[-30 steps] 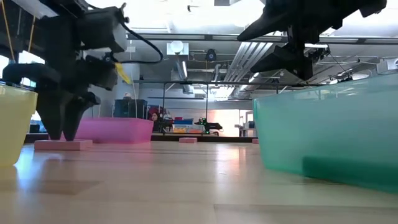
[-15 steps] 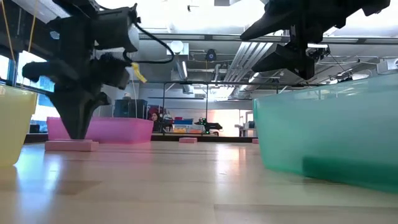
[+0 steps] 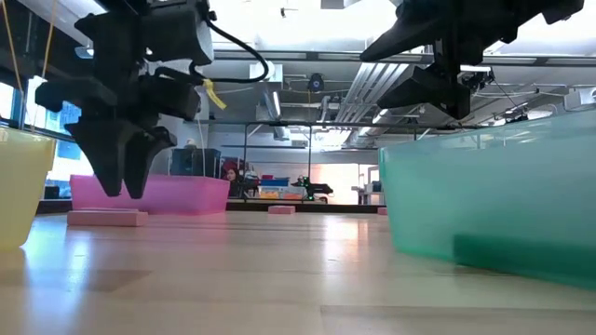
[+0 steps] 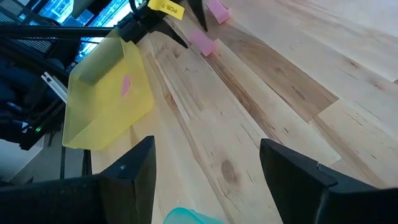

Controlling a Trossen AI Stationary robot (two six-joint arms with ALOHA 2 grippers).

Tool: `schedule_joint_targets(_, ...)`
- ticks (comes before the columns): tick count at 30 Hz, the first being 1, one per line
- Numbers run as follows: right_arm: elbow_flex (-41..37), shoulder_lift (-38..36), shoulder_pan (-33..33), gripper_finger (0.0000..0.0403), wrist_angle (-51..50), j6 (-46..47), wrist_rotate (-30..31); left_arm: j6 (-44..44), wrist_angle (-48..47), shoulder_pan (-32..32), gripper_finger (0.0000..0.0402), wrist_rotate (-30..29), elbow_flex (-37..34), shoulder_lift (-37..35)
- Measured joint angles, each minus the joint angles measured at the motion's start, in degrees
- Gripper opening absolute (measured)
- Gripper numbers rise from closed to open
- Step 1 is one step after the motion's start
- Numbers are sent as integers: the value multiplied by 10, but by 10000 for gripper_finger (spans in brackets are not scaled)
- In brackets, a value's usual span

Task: Sort blocks
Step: Put the pink block into the yellow bin

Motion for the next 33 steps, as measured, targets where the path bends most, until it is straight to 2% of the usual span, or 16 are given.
schedule_joint_targets(6,0,0,0,222,-5,0,2,0,-5,2,251,-15,0,22)
schedule_joint_targets(14,0,0,-1,222,-11,0,5,-25,4,2,252,-11,2,80)
schedule_joint_targets(16,0,0,-1,222,-11,0,5,-30,4,1,239,-14,3,89)
schedule_joint_targets(18,0,0,-1,222,-12,0,5,-33,4,-1,205,-15,4,91)
schedule_joint_targets(23,0,0,-1,222,-15,4,5,-79,-28,0,43,-40,19,63)
schedule_joint_targets(27,0,0,-1,222,-15,4,16,-104,-27,8,43,-28,43,-4)
schedule_joint_targets(30,0,0,-1,222,-15,4,28,-105,-13,-10,48,39,57,-69)
schedule_joint_targets(33,0,0,-1,222,-14,8,30,-147,4,-54,48,93,61,-135)
